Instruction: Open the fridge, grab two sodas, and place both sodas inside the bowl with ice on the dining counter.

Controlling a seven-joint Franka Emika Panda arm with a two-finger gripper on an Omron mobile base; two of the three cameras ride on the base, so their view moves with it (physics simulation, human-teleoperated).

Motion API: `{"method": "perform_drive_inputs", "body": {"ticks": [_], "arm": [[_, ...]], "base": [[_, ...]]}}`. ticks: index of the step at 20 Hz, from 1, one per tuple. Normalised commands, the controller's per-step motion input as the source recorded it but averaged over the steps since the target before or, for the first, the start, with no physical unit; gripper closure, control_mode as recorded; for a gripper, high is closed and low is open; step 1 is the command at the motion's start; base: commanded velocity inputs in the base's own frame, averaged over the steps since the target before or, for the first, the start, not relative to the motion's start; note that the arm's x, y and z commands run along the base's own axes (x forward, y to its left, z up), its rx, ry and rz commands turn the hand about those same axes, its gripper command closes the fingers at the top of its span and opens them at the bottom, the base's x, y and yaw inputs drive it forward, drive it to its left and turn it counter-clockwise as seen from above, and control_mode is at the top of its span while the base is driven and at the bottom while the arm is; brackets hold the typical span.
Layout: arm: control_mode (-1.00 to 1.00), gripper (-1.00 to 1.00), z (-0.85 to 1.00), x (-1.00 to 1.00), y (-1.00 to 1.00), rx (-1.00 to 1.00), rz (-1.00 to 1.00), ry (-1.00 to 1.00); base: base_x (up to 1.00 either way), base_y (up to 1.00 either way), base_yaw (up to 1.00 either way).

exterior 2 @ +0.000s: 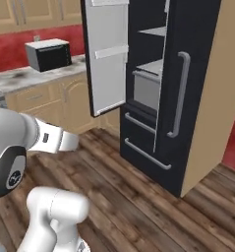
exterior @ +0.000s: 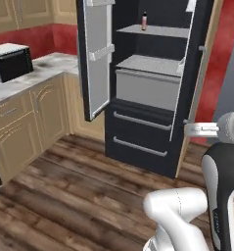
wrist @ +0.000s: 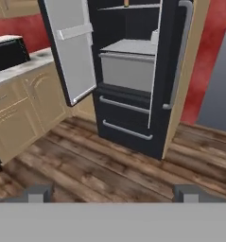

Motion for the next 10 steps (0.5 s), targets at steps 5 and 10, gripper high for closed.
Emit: {"method": "perform_drive_inputs", "body": {"ticks": [5,10], "arm": [[1.00,-1.00,0.00,0.00,0.00,0.00,0.00,0.00],[1.00,-1.00,0.00,0.00,0.00,0.00,0.00,0.00]], "base": [[0.54,0.67,-0.39],[0.55,0.54,-0.38]]}}
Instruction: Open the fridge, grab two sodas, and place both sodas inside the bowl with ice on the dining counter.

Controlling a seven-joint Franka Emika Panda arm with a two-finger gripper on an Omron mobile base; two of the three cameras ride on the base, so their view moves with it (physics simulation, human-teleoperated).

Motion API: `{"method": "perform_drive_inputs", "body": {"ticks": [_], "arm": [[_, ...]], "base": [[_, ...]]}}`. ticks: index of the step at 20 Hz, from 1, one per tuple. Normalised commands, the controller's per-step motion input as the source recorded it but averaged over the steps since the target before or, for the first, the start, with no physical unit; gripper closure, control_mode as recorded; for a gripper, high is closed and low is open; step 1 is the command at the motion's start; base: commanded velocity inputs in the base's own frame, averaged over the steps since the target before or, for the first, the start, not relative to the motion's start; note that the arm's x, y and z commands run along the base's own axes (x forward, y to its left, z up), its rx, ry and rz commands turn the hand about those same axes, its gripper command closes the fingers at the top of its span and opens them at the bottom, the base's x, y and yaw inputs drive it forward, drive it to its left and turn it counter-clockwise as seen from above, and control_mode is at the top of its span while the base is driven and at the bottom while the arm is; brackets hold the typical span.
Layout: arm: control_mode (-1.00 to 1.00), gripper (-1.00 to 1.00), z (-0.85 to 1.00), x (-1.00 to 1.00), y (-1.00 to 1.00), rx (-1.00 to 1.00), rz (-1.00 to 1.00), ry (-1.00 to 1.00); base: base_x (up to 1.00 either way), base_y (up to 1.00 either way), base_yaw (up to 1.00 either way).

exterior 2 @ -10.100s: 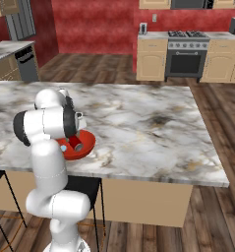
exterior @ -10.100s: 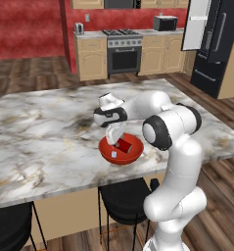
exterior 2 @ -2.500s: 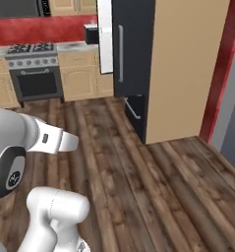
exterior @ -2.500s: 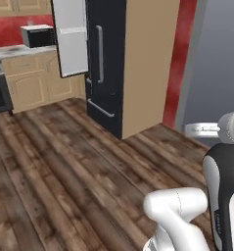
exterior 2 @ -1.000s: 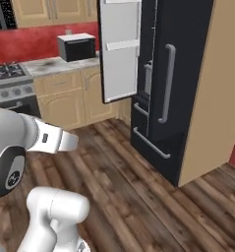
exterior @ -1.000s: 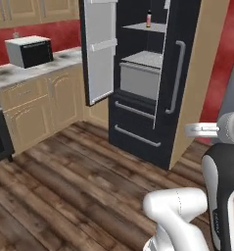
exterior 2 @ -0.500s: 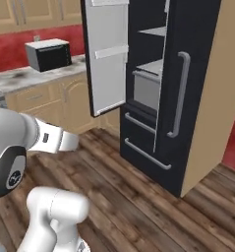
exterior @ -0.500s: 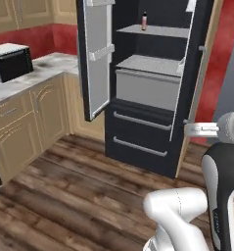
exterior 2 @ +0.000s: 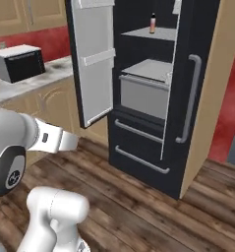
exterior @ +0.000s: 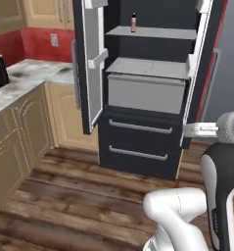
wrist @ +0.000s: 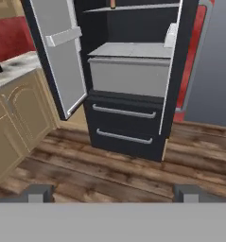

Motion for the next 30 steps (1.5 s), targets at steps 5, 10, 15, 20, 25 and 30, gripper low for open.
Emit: {"method": "perform_drive_inputs", "body": {"ticks": [5,10,15,20,25,30], "arm": [[1.00,-1.00,0.00,0.00,0.00,0.00,0.00,0.00],[1.00,-1.00,0.00,0.00,0.00,0.00,0.00,0.00],[1.00,-1.00,0.00,0.00,0.00,0.00,0.00,0.00],[1.00,-1.00,0.00,0.00,0.00,0.00,0.00,0.00],[1.00,-1.00,0.00,0.00,0.00,0.00,0.00,0.00],[1.00,-1.00,0.00,0.00,0.00,0.00,0.00,0.00]], "base": [[0.54,0.49,-0.38],[0.59,0.50,-0.37],[0.73,0.41,-0.32],[0.87,0.01,-0.18],[0.87,-0.02,-0.11],[0.63,0.23,-0.20]]}}
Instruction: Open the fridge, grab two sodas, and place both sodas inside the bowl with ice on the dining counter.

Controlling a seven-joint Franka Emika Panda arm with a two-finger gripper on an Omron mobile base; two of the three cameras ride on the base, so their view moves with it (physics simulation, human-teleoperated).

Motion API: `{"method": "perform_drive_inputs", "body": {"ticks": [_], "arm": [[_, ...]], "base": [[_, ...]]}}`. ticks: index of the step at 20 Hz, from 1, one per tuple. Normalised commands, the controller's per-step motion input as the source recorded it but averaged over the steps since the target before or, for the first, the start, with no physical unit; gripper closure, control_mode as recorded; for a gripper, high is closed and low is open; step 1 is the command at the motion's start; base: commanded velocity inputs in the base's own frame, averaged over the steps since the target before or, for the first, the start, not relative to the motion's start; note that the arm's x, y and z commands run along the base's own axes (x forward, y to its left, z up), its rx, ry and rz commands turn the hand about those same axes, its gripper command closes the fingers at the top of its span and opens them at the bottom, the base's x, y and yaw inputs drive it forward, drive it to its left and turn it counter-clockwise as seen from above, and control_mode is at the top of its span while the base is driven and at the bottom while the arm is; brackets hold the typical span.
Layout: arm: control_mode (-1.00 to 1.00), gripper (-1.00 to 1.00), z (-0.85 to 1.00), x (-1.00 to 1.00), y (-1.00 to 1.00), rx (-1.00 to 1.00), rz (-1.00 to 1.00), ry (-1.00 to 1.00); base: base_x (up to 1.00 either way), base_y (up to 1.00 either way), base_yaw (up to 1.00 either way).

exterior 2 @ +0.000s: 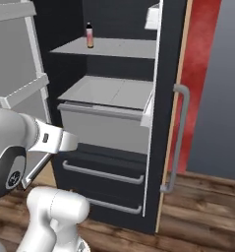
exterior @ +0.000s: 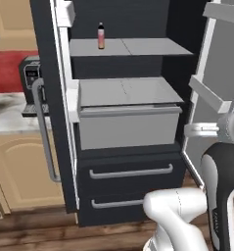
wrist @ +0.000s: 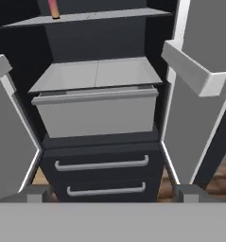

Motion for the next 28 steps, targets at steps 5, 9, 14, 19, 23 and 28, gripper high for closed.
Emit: {"method": "perform_drive_inputs", "body": {"ticks": [5,9,14,19,23,28], "arm": [[1.00,-1.00,0.00,0.00,0.00,0.00,0.00,0.00],[1.00,-1.00,0.00,0.00,0.00,0.00,0.00,0.00],[1.00,-1.00,0.00,0.00,0.00,0.00,0.00,0.00],[1.00,-1.00,0.00,0.00,0.00,0.00,0.00,0.00],[1.00,-1.00,0.00,0.00,0.00,0.00,0.00,0.00],[1.00,-1.00,0.00,0.00,0.00,0.00,0.00,0.00]], "base": [[0.58,0.05,-0.18],[0.44,0.55,-0.24],[0.48,0.37,-0.17],[0.50,0.05,-0.06],[0.55,-0.04,0.00],[0.54,-0.14,0.00]]}}
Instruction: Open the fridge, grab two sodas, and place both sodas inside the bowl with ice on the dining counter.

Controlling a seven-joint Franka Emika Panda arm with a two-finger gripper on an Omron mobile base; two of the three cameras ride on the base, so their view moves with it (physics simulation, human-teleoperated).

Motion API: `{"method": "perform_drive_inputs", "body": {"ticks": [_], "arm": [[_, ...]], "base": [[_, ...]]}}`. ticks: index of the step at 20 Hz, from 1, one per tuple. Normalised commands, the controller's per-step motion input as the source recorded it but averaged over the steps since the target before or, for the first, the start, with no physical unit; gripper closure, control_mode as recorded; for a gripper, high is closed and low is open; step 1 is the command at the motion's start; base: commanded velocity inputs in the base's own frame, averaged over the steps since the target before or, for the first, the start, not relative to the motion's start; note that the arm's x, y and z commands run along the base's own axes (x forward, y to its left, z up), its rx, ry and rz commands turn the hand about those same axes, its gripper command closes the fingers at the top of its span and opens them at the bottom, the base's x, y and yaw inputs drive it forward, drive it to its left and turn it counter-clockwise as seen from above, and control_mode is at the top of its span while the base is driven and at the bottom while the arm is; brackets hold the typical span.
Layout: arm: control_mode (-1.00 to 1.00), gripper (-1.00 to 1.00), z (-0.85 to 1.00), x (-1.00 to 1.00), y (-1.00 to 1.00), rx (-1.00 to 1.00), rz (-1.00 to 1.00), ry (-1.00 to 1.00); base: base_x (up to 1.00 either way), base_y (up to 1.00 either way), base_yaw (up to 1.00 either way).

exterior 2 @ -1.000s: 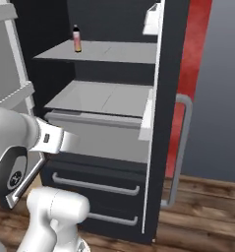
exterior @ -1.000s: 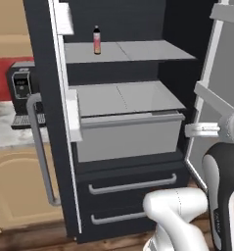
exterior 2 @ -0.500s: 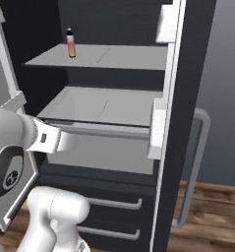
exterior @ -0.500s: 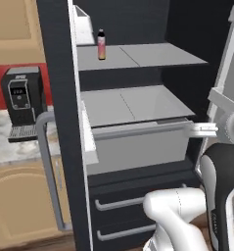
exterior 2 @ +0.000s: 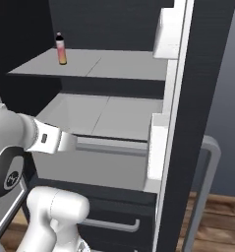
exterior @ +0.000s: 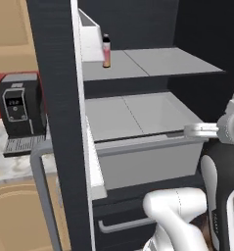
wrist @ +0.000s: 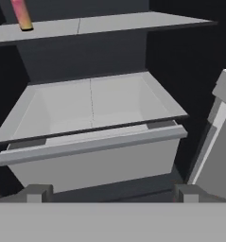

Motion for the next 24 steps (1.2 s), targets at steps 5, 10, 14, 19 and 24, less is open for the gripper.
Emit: {"method": "perform_drive_inputs", "body": {"ticks": [5,10,14,19,24], "arm": [[1.00,-1.00,0.00,0.00,0.00,0.00,0.00,0.00],[1.00,-1.00,0.00,0.00,0.00,0.00,0.00,0.00],[-1.00,-1.00,0.01,0.06,0.01,0.00,0.00,-0.02],[-1.00,-1.00,0.57,0.35,0.49,0.00,0.00,-0.15],[-1.00,-1.00,0.70,0.32,0.20,0.00,0.09,-0.24]], "base": [[0.54,-0.09,0.00],[0.48,0.00,0.00],[0.17,0.00,0.00],[0.00,0.00,0.00],[0.00,0.00,0.00]]}}
